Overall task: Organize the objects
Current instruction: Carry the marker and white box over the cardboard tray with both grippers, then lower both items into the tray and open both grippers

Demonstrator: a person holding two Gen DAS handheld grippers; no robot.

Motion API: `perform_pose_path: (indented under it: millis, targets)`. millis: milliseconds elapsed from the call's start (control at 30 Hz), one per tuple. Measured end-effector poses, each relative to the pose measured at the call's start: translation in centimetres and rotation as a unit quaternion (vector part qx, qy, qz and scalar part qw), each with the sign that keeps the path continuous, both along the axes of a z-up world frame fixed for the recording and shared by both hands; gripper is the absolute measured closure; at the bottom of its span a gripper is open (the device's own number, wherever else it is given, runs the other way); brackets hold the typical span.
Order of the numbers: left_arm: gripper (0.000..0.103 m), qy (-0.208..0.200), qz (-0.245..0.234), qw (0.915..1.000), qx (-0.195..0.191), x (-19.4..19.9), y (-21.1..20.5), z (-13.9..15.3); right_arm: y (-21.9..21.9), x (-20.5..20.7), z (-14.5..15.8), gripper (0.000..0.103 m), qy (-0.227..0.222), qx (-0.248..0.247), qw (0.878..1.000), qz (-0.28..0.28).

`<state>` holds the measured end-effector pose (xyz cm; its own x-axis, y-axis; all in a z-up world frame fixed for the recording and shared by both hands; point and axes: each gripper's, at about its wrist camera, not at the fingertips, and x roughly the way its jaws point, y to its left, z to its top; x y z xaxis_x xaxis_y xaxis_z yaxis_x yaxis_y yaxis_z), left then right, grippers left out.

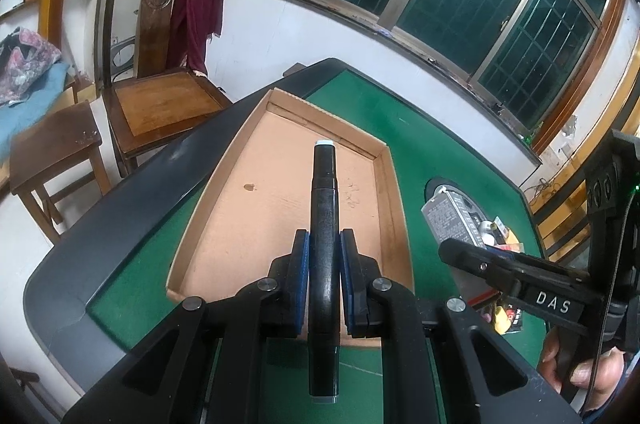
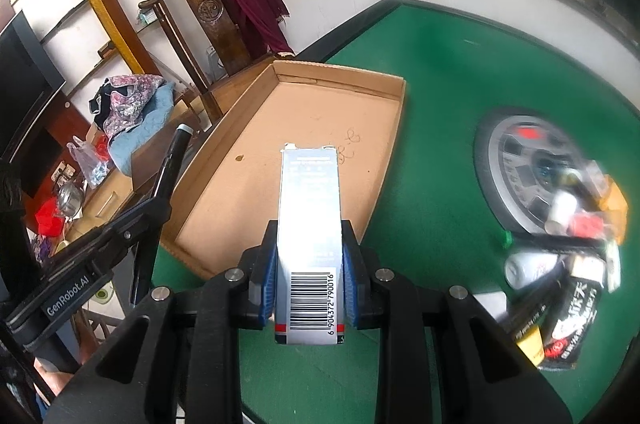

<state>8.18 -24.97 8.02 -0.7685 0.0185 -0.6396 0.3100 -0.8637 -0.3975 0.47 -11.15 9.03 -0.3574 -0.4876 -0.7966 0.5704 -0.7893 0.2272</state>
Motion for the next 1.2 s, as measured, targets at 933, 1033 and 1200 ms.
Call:
perform_pose_path:
  millis: [933,1033,1200]
  targets:
    - [0.091,-0.111,-0.023,0.9935,-0.008,-12.5,-5.2,-2.4,-6.6,-11.0,-2.9,0.079,-0.092,-0.017,0.995,-0.023]
    - [0.091,-0.123,-0.021,0.9921,-0.01,-13.5,-6.1,-3.2,-8.3,-12.6,-4.3,0.079,-0.108,-0.015,0.994,-0.029]
    - [0.091,-0.132,-0.023,0.991,-0.007,-15.2,-7.0,-4.3,-10.6,-14.6,-5.8,0.079,-0.118,-0.014,0.992,-0.038]
